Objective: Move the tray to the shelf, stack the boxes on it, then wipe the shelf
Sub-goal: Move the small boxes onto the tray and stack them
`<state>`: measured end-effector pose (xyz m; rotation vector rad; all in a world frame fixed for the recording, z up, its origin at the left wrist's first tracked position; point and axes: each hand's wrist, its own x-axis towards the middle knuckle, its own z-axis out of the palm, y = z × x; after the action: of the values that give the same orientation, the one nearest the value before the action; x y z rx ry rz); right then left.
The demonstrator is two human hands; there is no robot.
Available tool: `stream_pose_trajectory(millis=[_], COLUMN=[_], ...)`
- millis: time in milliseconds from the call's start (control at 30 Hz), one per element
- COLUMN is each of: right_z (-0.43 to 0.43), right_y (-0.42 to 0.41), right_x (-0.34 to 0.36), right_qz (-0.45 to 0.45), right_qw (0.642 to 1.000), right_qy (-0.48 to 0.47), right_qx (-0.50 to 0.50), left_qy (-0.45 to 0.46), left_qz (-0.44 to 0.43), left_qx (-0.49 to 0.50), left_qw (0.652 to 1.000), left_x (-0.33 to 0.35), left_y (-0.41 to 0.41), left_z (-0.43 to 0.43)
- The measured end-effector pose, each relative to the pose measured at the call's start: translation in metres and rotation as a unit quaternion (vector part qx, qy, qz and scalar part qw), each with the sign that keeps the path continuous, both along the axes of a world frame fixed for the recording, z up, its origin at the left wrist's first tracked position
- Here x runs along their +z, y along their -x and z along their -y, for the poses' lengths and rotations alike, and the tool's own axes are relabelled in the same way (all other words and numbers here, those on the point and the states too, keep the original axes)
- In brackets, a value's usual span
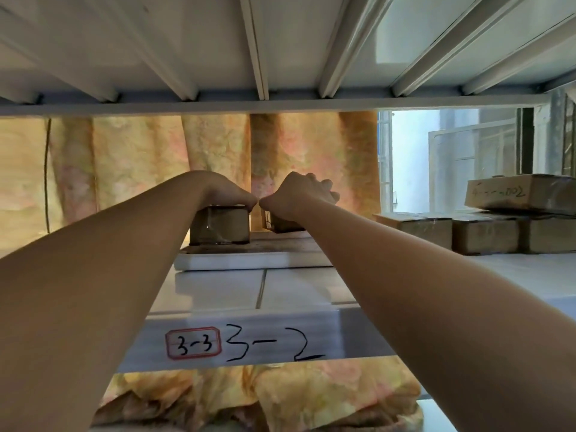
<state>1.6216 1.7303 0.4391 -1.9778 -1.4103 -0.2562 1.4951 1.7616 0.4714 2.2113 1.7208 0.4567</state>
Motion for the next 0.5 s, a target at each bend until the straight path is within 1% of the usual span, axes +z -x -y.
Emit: stream_pose_trajectory(millis=[200, 400, 500], right_z=[-0.003, -0.001, 0.001], right_y=[0.012, 0.011, 0.007], right_x=[-0.006, -0.009, -0.011], right_qz=[0.008, -0.001, -0.007], right_qw=[1.000, 1.000, 0.999], right_qy=[0.014, 0.023, 0.030], right_qx=[-0.005, -0.014, -0.017], left_qy=[0.015, -0.037, -0.045], left_qz=[0.007, 0.003, 0.022], left_qx=[-0.014, -0.029, -0.034], left_qw=[1.000, 0.999, 0.998], left_x=[-0.012, -0.014, -0.014], left_y=[0.010, 0.008, 0.006], left_z=[-0.011, -0.017, -0.020])
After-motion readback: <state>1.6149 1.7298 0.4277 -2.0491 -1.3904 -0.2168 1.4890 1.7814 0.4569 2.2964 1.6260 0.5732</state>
